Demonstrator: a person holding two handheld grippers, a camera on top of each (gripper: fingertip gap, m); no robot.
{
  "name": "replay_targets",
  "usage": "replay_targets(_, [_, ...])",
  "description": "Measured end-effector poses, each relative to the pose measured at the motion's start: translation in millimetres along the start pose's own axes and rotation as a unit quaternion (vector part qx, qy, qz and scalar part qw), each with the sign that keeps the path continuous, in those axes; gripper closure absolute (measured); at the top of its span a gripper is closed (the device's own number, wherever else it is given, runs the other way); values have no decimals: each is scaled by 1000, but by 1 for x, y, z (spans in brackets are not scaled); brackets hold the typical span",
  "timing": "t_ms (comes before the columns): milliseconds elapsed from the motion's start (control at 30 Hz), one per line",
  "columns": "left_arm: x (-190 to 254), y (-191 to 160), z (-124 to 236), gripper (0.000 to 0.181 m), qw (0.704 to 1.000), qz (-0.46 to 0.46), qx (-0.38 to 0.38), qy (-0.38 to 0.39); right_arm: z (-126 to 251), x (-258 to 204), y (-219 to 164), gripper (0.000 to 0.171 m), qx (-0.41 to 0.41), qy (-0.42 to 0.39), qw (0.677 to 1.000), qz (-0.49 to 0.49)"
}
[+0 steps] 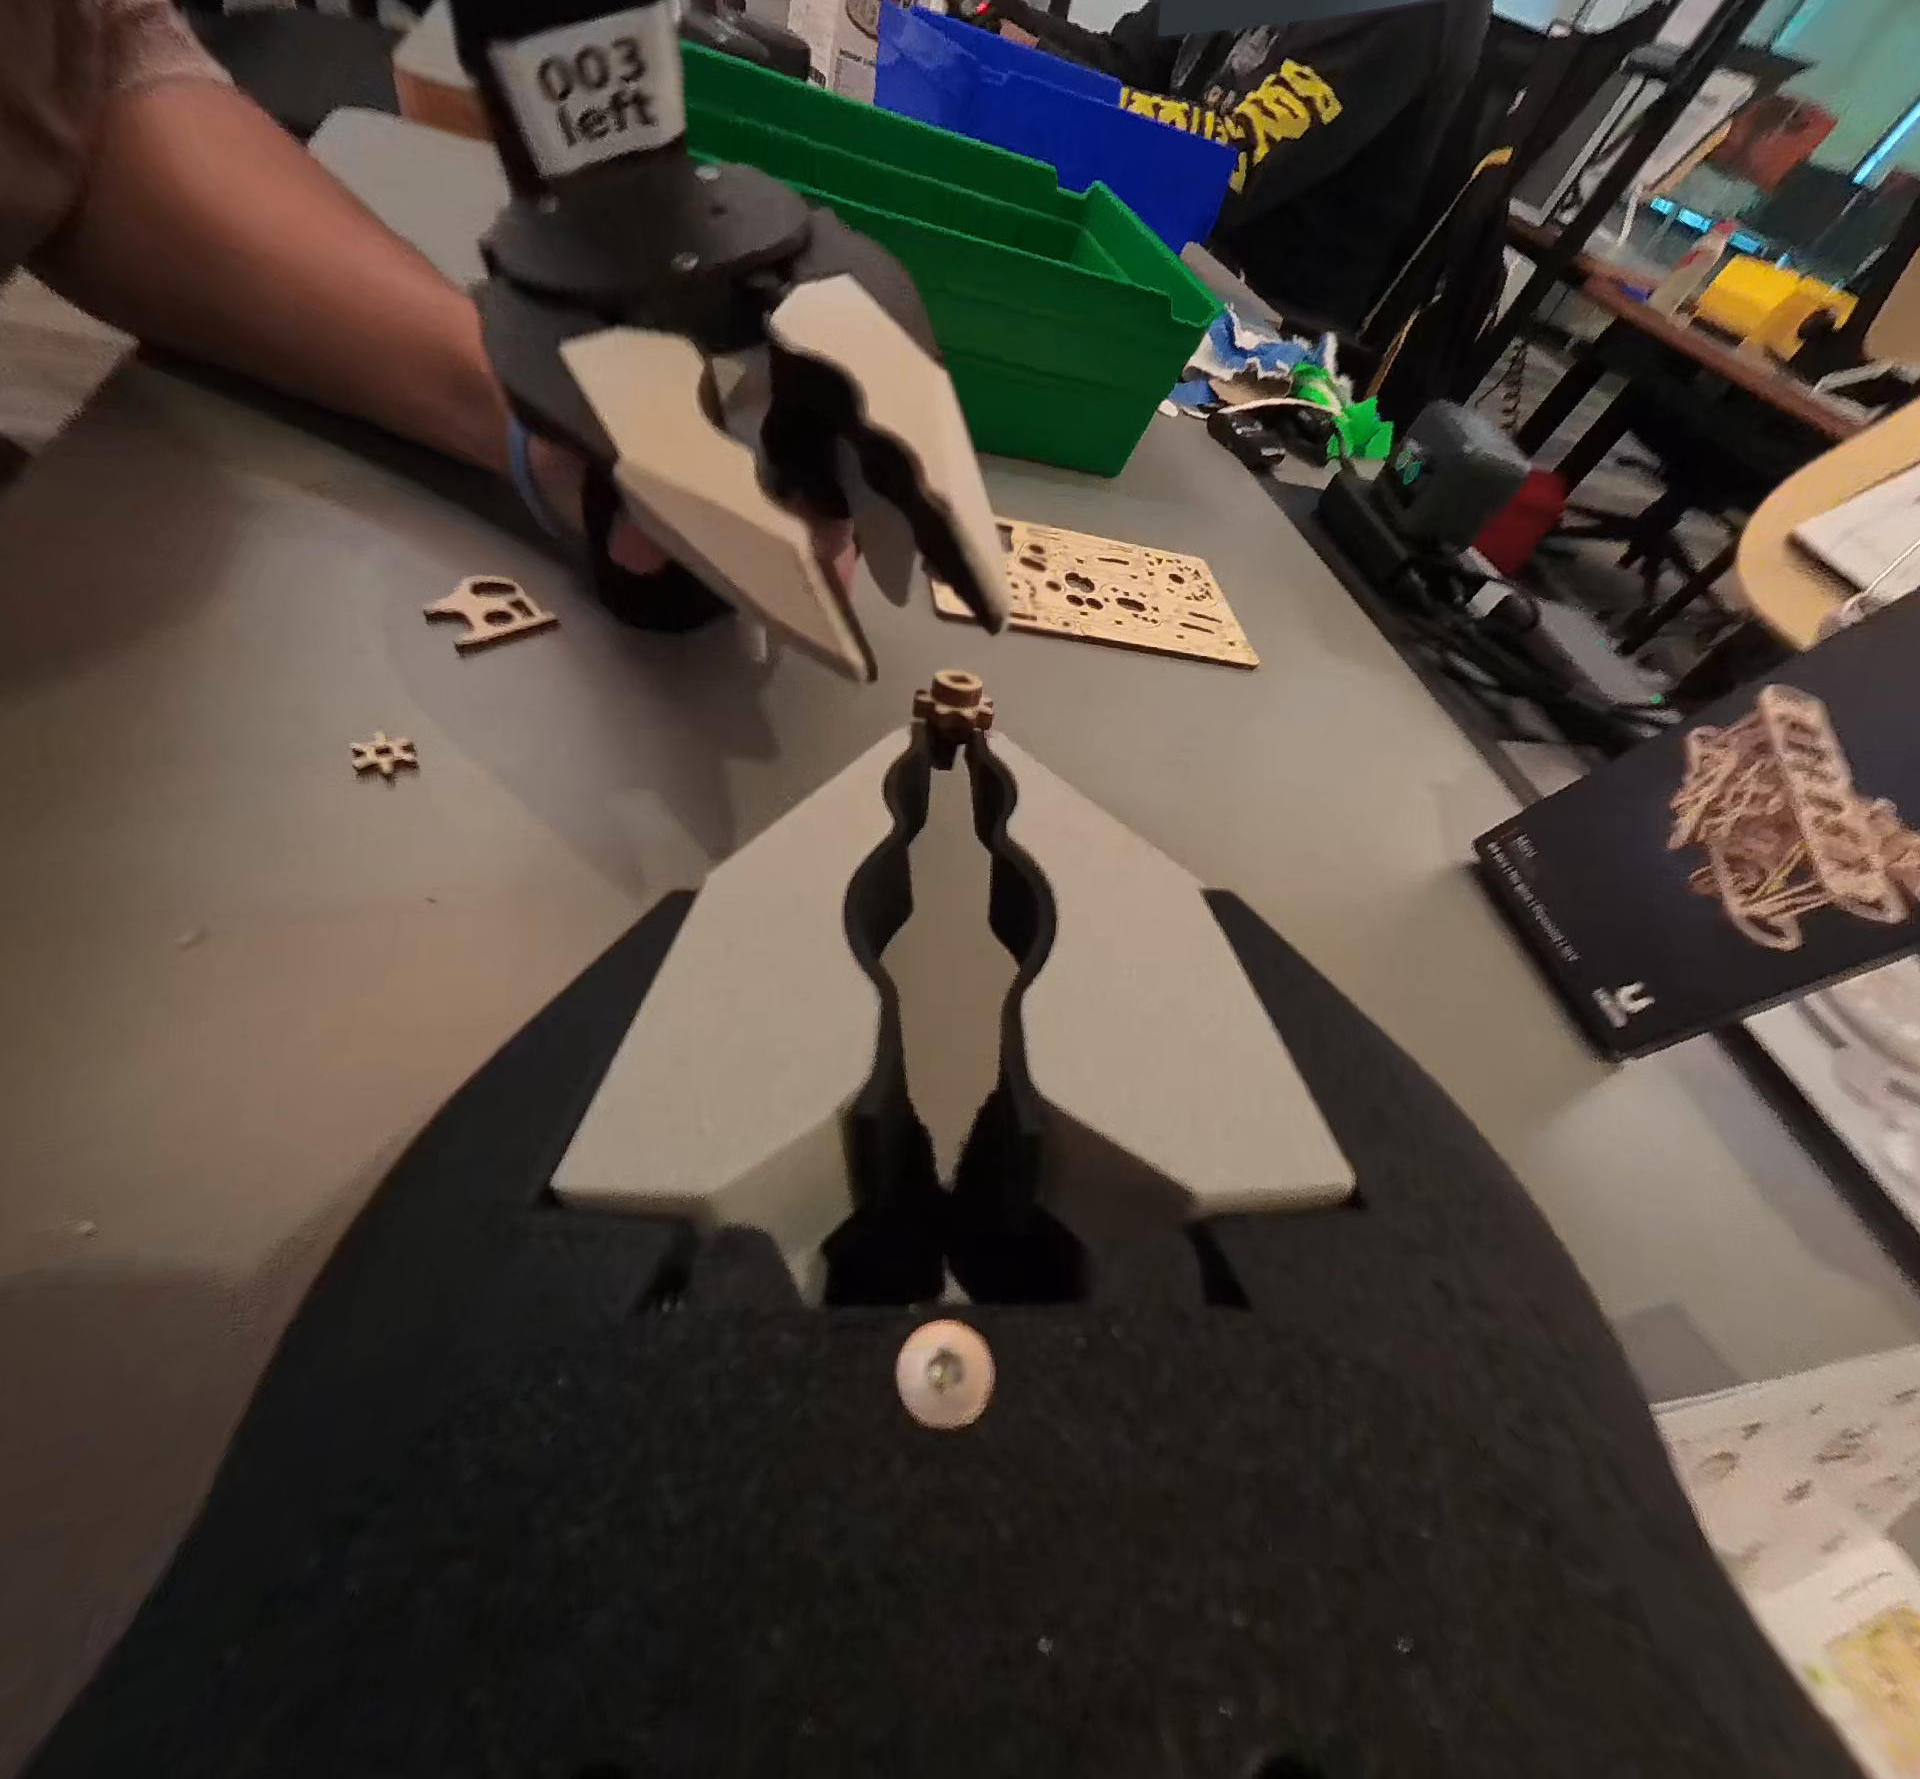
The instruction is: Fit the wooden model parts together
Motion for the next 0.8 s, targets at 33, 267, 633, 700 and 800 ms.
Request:
replay_targets(33, [0,2,0,160,1000,23,9,-4,-1,-1,0,165,-1,-1,1000,23])
replay_targets(267, [1,-4,-4,152,984,169,4,-52,-2,-8,5,165,6,-28,987,158])
replay_targets(633, [-2,-2,-2,146,879,443,31,-171,-4,-22,19,165,11,-49,931,362])
replay_targets(700, [1,-2,-2,150,886,428,23,-177,-6,-25,20,165,10,-46,919,392])
replay_targets(800, [5,-1,-1,164,887,419,24,-192,-7,-29,22,165,9,-45,904,426])
Point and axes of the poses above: each gripper's, where its closed fingertips meet, z back along the fingers, y out of its top, x = y × z across the jaws, the point moved 5 cm from there along z, back along the fingers, and after that the axes turned 10 degrees about x, right-handed, at the moved point
